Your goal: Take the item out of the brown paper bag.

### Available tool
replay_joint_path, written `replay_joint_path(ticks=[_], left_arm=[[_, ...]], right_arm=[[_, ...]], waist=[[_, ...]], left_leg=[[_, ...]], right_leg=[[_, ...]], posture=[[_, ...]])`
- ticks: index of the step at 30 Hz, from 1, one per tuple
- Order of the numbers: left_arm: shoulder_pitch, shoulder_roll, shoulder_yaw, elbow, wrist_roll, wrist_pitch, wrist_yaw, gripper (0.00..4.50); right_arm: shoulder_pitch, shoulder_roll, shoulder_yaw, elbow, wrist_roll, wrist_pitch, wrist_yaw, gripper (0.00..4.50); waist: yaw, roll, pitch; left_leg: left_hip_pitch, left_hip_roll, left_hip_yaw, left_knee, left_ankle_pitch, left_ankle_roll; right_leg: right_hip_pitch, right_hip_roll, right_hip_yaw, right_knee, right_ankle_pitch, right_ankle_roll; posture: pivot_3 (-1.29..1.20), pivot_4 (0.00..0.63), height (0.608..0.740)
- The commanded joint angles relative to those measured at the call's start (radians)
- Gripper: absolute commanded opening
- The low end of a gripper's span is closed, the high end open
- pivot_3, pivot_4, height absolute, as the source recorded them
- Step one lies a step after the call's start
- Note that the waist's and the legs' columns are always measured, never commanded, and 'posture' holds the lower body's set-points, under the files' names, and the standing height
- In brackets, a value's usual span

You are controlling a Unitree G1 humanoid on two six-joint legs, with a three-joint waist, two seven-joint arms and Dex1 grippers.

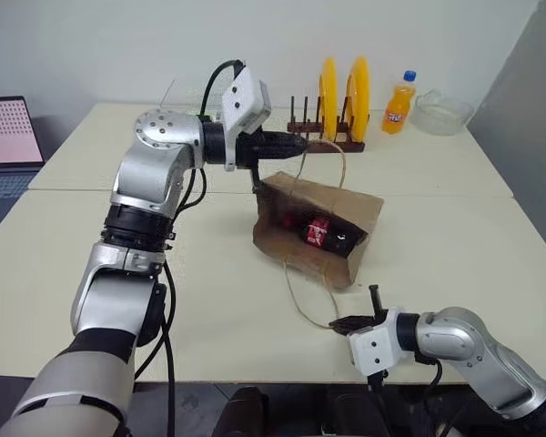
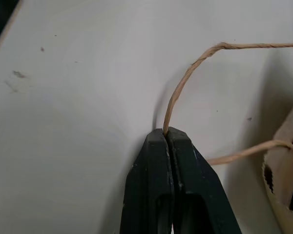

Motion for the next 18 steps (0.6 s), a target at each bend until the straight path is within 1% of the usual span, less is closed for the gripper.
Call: replay_joint_path(ticks=[1,3,6,9,11,13,15,18], left_arm=[[0.013,0.008,0.015,-0.081,-0.033,0.032,-0.013,0.0],[0.02,0.007,0.015,-0.096,-0.036,0.044,-0.012,0.0],[0.025,0.003,0.015,-0.105,-0.039,0.054,-0.01,0.0],[0.024,-0.005,0.014,-0.099,-0.037,0.053,-0.007,0.0],[0.021,-0.01,0.013,-0.088,-0.035,0.047,-0.008,0.0],[0.017,-0.015,0.012,-0.077,-0.034,0.042,-0.008,0.0],[0.01,-0.023,0.012,-0.062,-0.031,0.037,-0.006,0.0],[-0.01,-0.042,0.013,-0.024,-0.025,0.027,0.002,0.0]], right_arm=[[0.026,-0.009,-0.05,-0.061,0.058,-0.004,-0.003,0.89],[0.041,-0.014,-0.084,-0.088,0.086,-0.013,-0.01,1.59],[0.088,-0.032,-0.166,-0.152,0.195,-0.007,0.006,2.55],[0.155,-0.065,-0.281,-0.256,0.408,0.048,0.057,2.55],[0.173,-0.085,-0.345,-0.329,0.524,0.106,0.073,2.55],[0.155,-0.097,-0.371,-0.386,0.594,0.171,0.066,2.55],[0.088,-0.084,-0.364,-0.415,0.633,0.261,0.022,2.55],[-0.115,-0.003,-0.257,-0.372,0.572,0.418,-0.082,2.55]], waist=[[0.0,0.0,0.0],[0.0,0.0,0.001],[0.0,0.0,0.001],[0.001,0.0,0.001],[0.001,-0.001,0.001],[-0.001,-0.001,0.001],[-0.003,-0.001,0.001],[-0.007,-0.002,0.002]], left_leg=[[0.0,0.0,0.0,0.0,0.0,0.0],[0.0,0.0,0.0,0.0,0.0,0.0],[-0.001,0.0,0.0,0.0,0.0,0.0],[-0.002,0.0,0.0,0.0,0.0,0.0],[-0.002,0.0,-0.001,0.0,0.0,0.0],[-0.002,0.0,-0.001,0.001,0.0,0.0],[-0.001,0.001,-0.001,0.001,0.0,0.0],[-0.001,0.001,0.0,0.001,0.0,0.0]], right_leg=[[0.0,0.0,0.0,0.0,0.0,0.0],[0.0,0.0,0.0,0.0,0.0,0.0],[-0.001,0.0,0.0,0.0,0.0,0.0],[-0.001,0.0,0.0,0.0,0.0,0.0],[-0.001,0.0,-0.001,0.0,0.0,0.0],[-0.001,0.0,0.0,0.0,0.0,0.0],[-0.001,0.0,0.0,0.0,0.0,0.0],[-0.001,0.0,0.0,0.001,0.0,0.0]], posture=[[0.0,0.15,0.74],[0.0,0.15,0.74],[0.0,0.15,0.74],[0.0,0.15,0.74],[0.0,0.15,0.74],[0.0,0.15,0.74],[0.0,0.15,0.74],[0.0,0.15,0.74]])
